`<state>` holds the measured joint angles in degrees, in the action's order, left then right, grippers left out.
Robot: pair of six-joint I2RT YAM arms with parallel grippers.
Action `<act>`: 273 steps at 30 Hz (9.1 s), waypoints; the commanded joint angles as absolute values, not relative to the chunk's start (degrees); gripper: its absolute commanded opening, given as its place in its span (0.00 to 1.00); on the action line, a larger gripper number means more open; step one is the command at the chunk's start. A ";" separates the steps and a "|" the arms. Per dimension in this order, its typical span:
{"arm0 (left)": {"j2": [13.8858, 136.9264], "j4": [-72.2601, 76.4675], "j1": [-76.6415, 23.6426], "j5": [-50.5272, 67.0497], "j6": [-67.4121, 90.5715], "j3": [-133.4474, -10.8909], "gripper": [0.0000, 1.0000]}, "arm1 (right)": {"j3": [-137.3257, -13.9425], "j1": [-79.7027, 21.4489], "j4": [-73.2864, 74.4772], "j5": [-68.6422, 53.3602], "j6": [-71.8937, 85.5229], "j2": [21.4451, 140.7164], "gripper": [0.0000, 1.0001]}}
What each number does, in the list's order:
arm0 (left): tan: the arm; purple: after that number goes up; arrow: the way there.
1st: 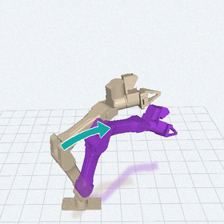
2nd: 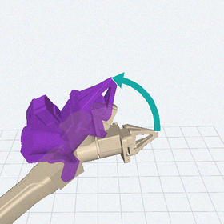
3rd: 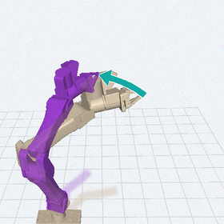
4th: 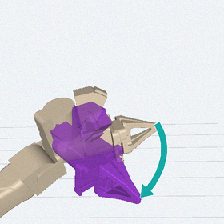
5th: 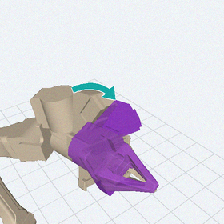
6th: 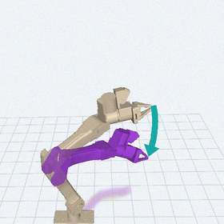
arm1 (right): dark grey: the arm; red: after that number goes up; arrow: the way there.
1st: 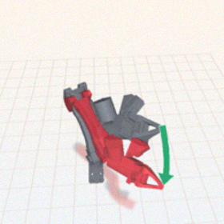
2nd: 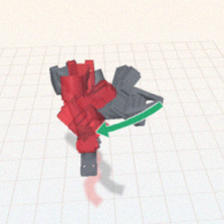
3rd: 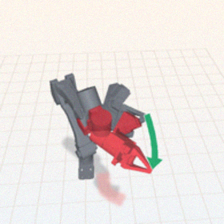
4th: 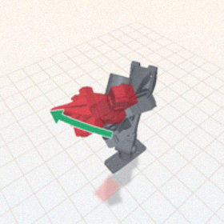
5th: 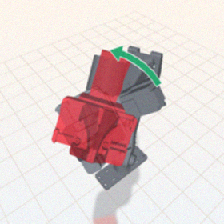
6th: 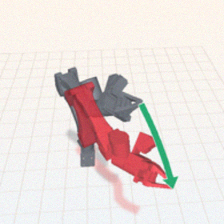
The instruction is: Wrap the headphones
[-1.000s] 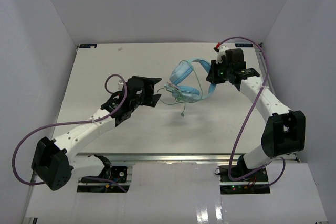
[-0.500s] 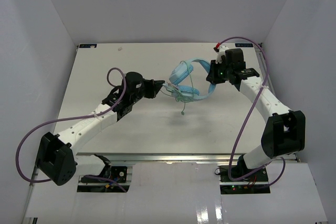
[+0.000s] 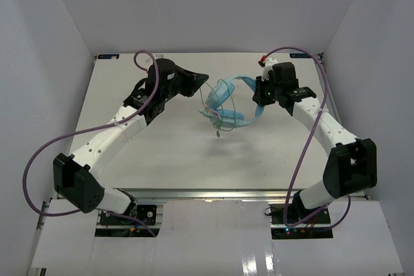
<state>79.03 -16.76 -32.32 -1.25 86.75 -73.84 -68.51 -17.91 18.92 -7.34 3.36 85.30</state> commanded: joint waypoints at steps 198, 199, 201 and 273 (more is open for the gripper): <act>83.26 -10.02 -42.55 35.36 87.72 -61.41 0.27 | -68.64 -30.82 8.19 11.60 -5.36 90.42 0.08; 83.36 -10.52 -42.82 35.17 87.49 -61.81 0.27 | -68.64 -30.73 8.24 11.60 -5.36 90.38 0.08; 83.57 -11.38 -43.16 34.89 86.73 -62.65 0.27 | -68.56 -30.67 8.26 11.59 -5.44 90.26 0.08; 98.39 -34.82 -46.84 12.59 51.86 -84.52 0.38 | -82.13 -20.29 20.48 -9.33 11.50 106.38 0.08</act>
